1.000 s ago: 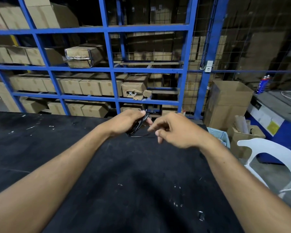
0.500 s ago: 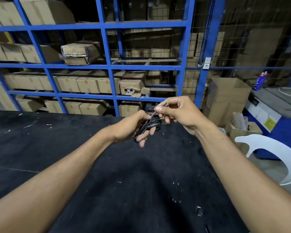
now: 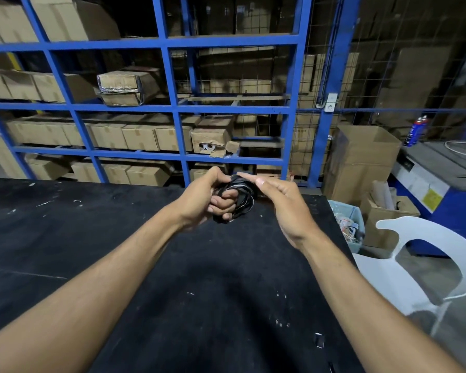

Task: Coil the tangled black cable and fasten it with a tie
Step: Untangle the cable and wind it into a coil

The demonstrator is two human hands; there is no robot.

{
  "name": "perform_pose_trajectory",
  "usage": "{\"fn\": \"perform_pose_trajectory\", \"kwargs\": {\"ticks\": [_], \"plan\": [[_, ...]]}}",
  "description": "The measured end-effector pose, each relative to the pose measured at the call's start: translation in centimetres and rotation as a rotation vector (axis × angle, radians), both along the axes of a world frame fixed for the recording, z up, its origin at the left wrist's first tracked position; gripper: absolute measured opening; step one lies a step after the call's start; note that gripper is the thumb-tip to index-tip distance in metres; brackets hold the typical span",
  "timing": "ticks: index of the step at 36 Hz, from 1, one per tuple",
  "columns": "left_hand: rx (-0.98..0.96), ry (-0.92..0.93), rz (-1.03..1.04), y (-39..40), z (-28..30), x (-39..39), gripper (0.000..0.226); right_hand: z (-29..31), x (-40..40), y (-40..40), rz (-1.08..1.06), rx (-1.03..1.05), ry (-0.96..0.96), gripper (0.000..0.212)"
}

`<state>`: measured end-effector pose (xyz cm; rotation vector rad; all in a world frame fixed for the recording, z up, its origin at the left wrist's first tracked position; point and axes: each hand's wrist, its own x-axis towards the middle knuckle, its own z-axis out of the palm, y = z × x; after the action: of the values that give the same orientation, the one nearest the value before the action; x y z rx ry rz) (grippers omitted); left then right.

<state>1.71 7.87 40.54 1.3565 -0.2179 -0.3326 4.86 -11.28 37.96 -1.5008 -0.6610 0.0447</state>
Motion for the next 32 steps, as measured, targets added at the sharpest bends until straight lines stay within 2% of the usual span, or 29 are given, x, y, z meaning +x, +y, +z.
{"fn": "perform_pose_trajectory", "kwargs": {"ticks": [4, 11, 17, 20, 25, 29, 32], "plan": [[-0.175, -0.006, -0.005, 0.1, -0.6, 0.1, 0.03, -0.3, -0.9, 0.1, -0.042, -0.098, -0.172, 0.037], [-0.279, -0.021, -0.015, 0.1, -1.0, 0.1, 0.03, 0.2, -1.2, 0.3, -0.018, -0.131, -0.215, 0.051], [-0.173, -0.043, -0.106, 0.3, -0.5, -0.1, 0.031, 0.5, -0.4, 0.1, -0.156, -0.082, -0.303, 0.032], [-0.149, -0.024, -0.123, 0.7, 0.0, 0.0, 0.042, 1.0, 0.1, -0.3, -0.162, -0.024, -0.296, 0.028], [-0.076, -0.012, -0.066, 1.5, 0.5, -0.1, 0.038, 1.3, 0.7, -0.7, -0.129, -0.044, -0.243, 0.025], [0.127, -0.038, -0.017, 1.4, 0.7, 0.0, 0.043, 1.2, 0.9, -0.8, -0.119, -0.15, -0.286, 0.025], [0.158, -0.033, 0.041, 0.5, 0.4, -0.1, 0.039, 1.0, 1.2, -1.1, -0.097, -0.158, -0.273, 0.025]]}}
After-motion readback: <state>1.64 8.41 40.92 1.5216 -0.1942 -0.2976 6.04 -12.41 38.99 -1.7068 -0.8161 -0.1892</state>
